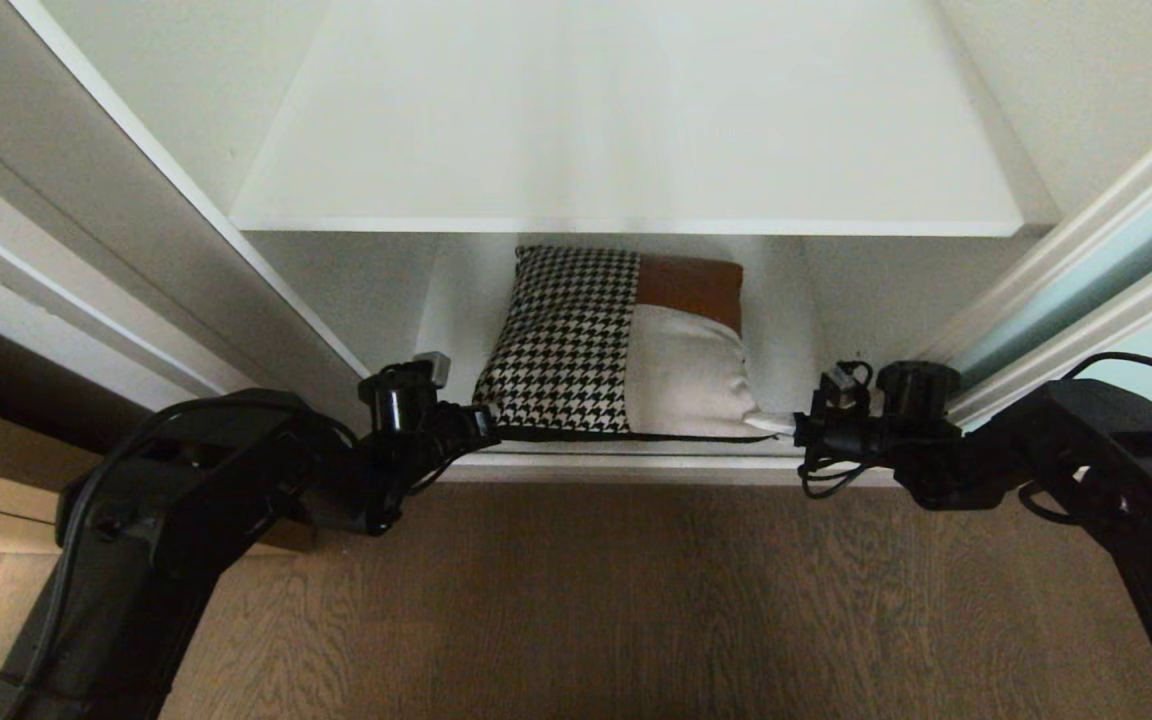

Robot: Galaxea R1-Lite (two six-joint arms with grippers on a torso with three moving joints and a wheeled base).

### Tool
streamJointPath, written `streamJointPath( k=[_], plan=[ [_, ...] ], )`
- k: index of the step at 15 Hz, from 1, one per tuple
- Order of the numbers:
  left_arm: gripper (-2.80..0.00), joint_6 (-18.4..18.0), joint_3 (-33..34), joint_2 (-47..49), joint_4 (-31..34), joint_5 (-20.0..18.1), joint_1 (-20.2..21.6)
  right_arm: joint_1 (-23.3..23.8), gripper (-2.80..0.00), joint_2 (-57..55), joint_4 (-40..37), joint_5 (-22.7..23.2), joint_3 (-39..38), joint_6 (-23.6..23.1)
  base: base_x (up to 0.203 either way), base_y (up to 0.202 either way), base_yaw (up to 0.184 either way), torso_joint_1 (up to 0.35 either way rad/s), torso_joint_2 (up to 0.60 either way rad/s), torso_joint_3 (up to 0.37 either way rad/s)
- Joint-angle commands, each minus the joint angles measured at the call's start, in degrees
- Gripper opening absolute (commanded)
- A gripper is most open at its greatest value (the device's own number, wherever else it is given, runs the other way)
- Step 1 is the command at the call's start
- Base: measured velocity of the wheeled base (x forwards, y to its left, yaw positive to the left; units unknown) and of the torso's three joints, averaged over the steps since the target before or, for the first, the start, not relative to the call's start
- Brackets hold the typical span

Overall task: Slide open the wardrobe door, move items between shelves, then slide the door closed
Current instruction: Place the pillow on the lower shelf

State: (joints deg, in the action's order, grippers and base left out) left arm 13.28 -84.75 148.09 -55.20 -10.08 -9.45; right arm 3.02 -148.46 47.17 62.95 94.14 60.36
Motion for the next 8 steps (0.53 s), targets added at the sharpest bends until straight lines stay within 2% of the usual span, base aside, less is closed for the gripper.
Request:
streamJointPath(
  k=[1, 5, 8],
  plan=[
    [-2.80, 0.1, 0.6, -1.0, 1.9, -0.1, 0.1, -0.5, -2.80, 0.4, 1.9, 0.4, 3.2, 0.3, 0.000, 0.000, 0.000, 0.038, 0.04, -0.022],
    [-2.80, 0.5, 5.7, -5.3, 2.0, -0.1, 0.4, -1.8, -2.80, 2.5, 0.6, 0.3, 0.4, 0.2, 0.000, 0.000, 0.000, 0.009, 0.01, -0.005],
    [-2.80, 0.6, 5.9, -6.0, 2.1, 0.2, 0.7, -3.9, -2.80, 5.2, 0.7, 0.3, -3.9, -0.1, 0.000, 0.000, 0.000, 0.000, 0.00, 0.000]
  ],
)
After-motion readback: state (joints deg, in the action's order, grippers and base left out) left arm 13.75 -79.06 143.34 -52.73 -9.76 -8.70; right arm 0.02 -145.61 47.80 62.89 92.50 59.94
